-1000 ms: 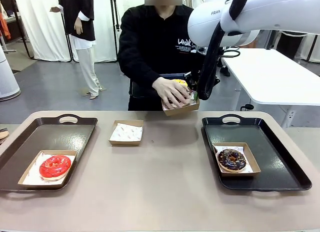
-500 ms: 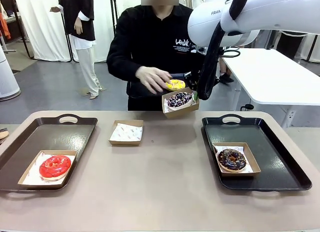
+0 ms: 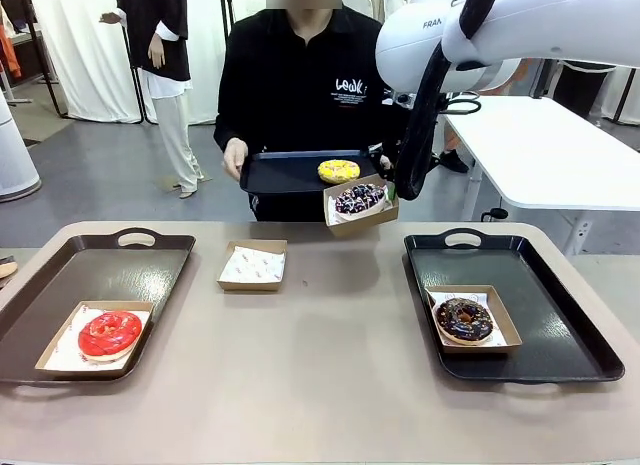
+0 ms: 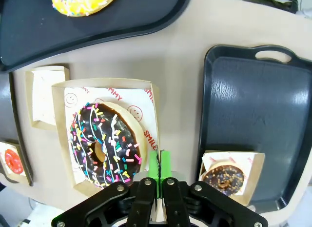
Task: Individually package the donuts and arrange them on the tray.
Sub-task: Place the picked Paper togo box on the Handle tray while simultaneously picking up another Paper togo box from the table with the other hand.
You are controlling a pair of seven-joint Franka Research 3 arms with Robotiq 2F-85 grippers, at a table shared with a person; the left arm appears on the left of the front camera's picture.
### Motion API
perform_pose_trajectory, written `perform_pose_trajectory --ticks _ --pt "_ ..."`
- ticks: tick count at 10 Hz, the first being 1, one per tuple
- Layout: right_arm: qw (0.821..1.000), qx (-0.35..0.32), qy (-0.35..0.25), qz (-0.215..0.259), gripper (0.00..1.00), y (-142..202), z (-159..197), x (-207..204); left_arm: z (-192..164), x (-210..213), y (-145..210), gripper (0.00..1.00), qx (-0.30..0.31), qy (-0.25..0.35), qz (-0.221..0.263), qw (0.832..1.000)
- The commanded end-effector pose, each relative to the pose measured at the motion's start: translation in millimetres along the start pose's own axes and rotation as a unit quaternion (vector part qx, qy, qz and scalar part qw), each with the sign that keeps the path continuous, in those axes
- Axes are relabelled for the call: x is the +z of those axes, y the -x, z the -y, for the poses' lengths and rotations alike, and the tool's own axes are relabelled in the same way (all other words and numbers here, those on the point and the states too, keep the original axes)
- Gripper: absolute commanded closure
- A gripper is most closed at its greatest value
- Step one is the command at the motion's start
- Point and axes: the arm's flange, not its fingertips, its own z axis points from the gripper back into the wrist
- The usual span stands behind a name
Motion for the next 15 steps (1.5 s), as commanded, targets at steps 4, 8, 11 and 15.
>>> perform_pose_trajectory --ticks 4,8,11,15 --pt "1.000 -0.001 0.000 0.002 1.00 -0.5 0.4 -0.3 2.8 0.8 3.6 0.06 -0.004 0.004 0.004 1.000" --pt "1.000 0.019 0.019 0.008 0.99 23.8 49.9 47.5 68.5 -45.8 -36.1 0.06 -0.023 -0.092 -0.023 0.995" --pt "1.000 -0.019 -0.013 0.000 0.99 39.1 136.2 66.8 152.1 -99.8 -62.8 0.06 -0.052 -0.185 -0.054 0.980" --pt "0.998 -0.032 -0.044 -0.012 0.99 30.6 207.4 38.9 223.9 -209.6 -75.8 0.06 -0.100 -0.330 -0.054 0.937"
